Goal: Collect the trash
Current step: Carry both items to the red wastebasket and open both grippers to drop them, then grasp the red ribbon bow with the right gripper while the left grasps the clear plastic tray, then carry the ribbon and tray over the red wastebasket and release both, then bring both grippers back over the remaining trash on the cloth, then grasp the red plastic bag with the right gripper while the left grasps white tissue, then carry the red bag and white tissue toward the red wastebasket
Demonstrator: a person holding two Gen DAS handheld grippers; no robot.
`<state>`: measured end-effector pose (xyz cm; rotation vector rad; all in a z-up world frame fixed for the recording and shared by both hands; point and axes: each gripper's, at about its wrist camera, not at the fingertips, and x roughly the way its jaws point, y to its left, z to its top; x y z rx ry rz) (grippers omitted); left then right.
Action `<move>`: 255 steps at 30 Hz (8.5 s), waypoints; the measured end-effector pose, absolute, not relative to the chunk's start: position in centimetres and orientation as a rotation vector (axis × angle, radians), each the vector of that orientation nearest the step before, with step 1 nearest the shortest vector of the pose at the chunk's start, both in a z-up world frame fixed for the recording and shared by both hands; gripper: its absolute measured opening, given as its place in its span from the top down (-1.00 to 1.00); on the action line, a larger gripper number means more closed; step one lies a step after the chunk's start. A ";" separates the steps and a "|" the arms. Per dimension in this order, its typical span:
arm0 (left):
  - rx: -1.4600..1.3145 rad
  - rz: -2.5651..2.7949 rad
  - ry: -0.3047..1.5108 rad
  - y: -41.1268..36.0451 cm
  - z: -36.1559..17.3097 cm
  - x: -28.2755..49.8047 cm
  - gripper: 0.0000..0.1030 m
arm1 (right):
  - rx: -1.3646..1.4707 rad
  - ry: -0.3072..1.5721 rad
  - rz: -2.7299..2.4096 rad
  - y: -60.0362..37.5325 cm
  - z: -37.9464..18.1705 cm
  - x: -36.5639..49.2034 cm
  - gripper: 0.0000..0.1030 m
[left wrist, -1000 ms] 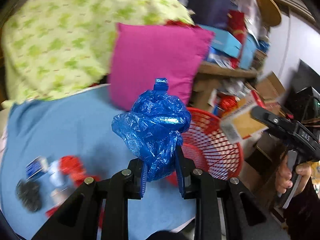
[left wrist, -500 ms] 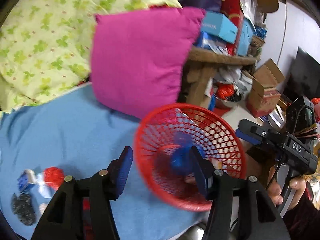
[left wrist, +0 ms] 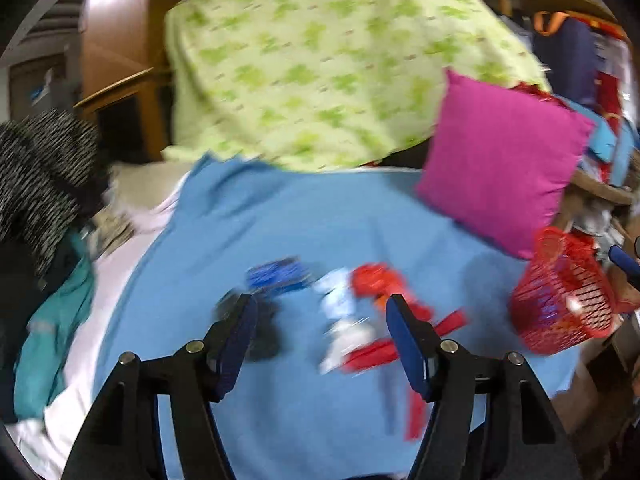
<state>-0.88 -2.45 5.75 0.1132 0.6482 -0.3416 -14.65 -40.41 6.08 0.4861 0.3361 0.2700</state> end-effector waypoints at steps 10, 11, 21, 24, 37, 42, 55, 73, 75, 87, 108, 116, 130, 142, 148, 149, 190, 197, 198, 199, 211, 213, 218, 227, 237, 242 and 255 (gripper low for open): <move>0.093 -0.333 0.782 1.0 -1.2 -0.1 -0.32 | 0.499 0.794 0.270 -30.3 -4.2 -2.5 -0.49; 0.086 -0.339 0.790 1.2 -1.6 0.0 -0.32 | 0.492 0.821 0.256 -29.8 -5.2 -1.5 -0.46; 0.120 -0.441 0.812 0.3 -3.4 0.8 -0.32 | 0.489 0.950 0.183 -28.2 -11.8 3.2 0.27; 0.163 -0.480 0.789 -1.7 -3.2 1.2 -0.33 | 0.496 0.885 0.172 -29.6 -10.7 1.5 0.31; 0.347 -0.571 0.780 -8.4 -7.2 1.9 -0.49 | 0.447 0.808 0.067 -32.8 -8.5 -3.6 0.31; 0.274 -0.591 0.799 -6.9 -7.7 1.3 -0.49 | 0.459 0.821 0.084 -32.5 -9.1 -3.6 0.31; 0.318 -0.659 0.797 -8.9 -8.9 0.7 -0.27 | 0.411 0.790 0.073 -31.3 -8.1 -4.2 0.31; 0.222 -0.672 0.753 -9.2 -4.7 -2.1 -0.06 | 0.091 0.620 -0.111 -30.3 0.2 -9.3 0.31; 0.217 -0.674 0.738 -9.4 -3.8 -2.4 -0.06 | 0.080 0.603 -0.124 -30.4 1.1 -10.0 0.31; 0.242 -0.699 0.665 -11.4 0.0 -4.1 -0.06 | 0.055 0.544 -0.184 -31.8 3.9 -12.6 0.31; 0.310 -0.744 0.589 -16.5 3.9 -6.4 -0.06 | 0.094 0.482 -0.263 -36.0 5.6 -16.0 0.31; 0.322 -0.801 0.555 -20.7 6.4 -7.1 -0.06 | 0.219 0.469 -0.279 -40.6 5.3 -17.6 0.31; 0.325 -0.921 0.651 -33.6 6.5 -6.2 -0.10 | 0.766 0.462 -0.217 -55.3 -0.8 -19.6 0.26; 0.319 -0.856 0.654 -30.3 5.2 -5.4 -0.17 | 0.867 0.340 -0.205 -56.1 -1.6 -20.3 -0.52; 0.295 -0.694 0.658 -20.7 3.5 -5.0 -0.18 | 0.737 0.257 -0.150 -52.8 1.2 -21.3 -0.52; 0.282 -0.655 0.663 -18.6 3.1 -4.9 -0.18 | 0.718 0.247 -0.133 -52.0 1.6 -21.2 -0.52; 0.040 -0.479 0.849 -1.6 -4.8 2.7 -0.18 | 0.357 0.808 0.227 -27.7 -8.7 12.5 -0.10; 0.037 -0.578 0.897 -4.9 -5.9 5.4 -0.18 | 0.332 0.845 0.198 -29.0 -10.7 13.7 0.72; 0.033 -0.592 0.906 -5.4 -6.2 5.8 -0.18 | 0.344 0.838 0.192 -29.8 -10.8 13.1 0.78; 0.029 -0.601 0.918 -6.1 -6.6 6.2 -0.18 | 0.361 0.830 0.187 -30.5 -10.8 12.4 0.79; -0.023 -0.610 0.956 -9.2 -9.7 8.1 0.38 | 0.368 0.651 0.178 -32.4 -5.2 3.7 0.81; -0.017 -0.624 0.926 -8.9 -8.8 6.8 0.40 | 0.349 0.646 0.153 -32.3 -4.8 3.0 0.78; 0.006 -0.603 0.875 -7.8 -7.4 4.5 0.41 | 0.367 0.739 0.111 -32.8 -6.1 3.1 0.70; 0.032 -0.583 0.834 -6.3 -6.1 2.3 0.41 | 0.340 0.782 0.051 -32.9 -8.8 1.2 -0.54; -0.018 -0.586 0.847 -5.7 -5.2 2.1 0.41 | 0.311 0.805 0.065 -33.0 -10.1 5.6 -0.20; -0.010 -0.574 0.830 -5.8 -4.0 1.3 0.41 | 0.361 0.819 0.089 -33.0 -11.0 5.7 0.07; 0.152 -0.486 0.676 -8.9 2.5 -3.4 0.40 | 0.355 0.536 0.134 -33.6 0.2 -5.3 0.08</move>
